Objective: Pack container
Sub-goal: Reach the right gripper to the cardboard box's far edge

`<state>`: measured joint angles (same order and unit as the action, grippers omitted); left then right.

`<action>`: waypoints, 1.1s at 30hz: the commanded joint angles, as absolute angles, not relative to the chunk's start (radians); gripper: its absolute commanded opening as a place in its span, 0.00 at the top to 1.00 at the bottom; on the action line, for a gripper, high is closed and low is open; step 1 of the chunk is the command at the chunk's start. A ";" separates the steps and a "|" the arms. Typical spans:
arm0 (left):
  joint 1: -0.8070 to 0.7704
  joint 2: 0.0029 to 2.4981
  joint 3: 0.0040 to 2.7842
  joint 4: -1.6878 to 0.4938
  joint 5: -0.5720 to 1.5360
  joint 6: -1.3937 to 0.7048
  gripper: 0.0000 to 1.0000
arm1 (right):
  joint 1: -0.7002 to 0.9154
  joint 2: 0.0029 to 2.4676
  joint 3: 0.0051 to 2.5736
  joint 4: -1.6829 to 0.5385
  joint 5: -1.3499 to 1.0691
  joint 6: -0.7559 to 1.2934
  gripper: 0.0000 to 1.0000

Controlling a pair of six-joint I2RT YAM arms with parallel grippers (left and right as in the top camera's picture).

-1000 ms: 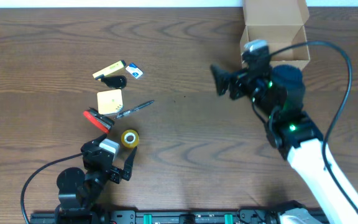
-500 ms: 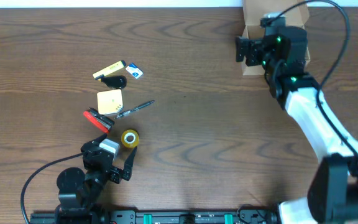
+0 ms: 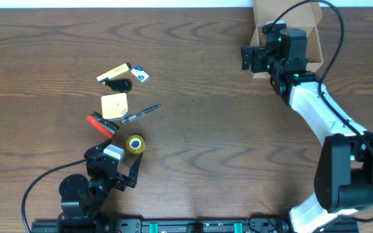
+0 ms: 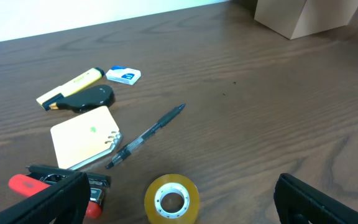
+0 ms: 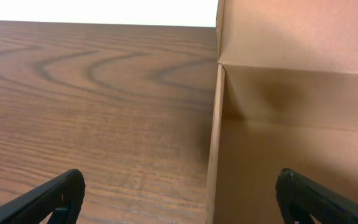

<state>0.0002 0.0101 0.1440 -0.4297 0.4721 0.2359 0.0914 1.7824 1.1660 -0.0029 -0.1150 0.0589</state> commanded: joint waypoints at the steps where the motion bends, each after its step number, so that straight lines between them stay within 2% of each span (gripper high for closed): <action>1: 0.006 0.004 0.125 -0.433 0.488 0.239 0.05 | 0.085 1.802 1.188 0.017 -0.102 0.047 0.01; 3: 0.006 0.004 0.125 -0.433 0.488 0.239 0.05 | 0.085 1.824 1.188 0.027 -0.101 0.047 0.01; 14: 0.006 0.004 0.125 -0.433 0.488 0.239 0.05 | 0.086 1.908 1.188 0.170 -0.025 0.055 0.18; 21: 0.006 0.004 0.125 -0.433 0.488 0.239 0.05 | 0.086 1.966 1.188 0.199 -0.027 0.097 0.22; 25: 0.006 0.004 0.125 -0.433 0.488 0.239 0.05 | 0.086 1.983 1.188 0.209 -0.026 0.111 0.28; 33: 0.006 0.004 0.125 -0.433 0.488 0.239 0.05 | 0.086 1.983 1.188 0.205 -0.026 0.112 0.59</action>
<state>0.0002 0.0101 0.1440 -0.4297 0.4721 0.2359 0.0914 1.9720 1.1744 0.2062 -0.0288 0.0994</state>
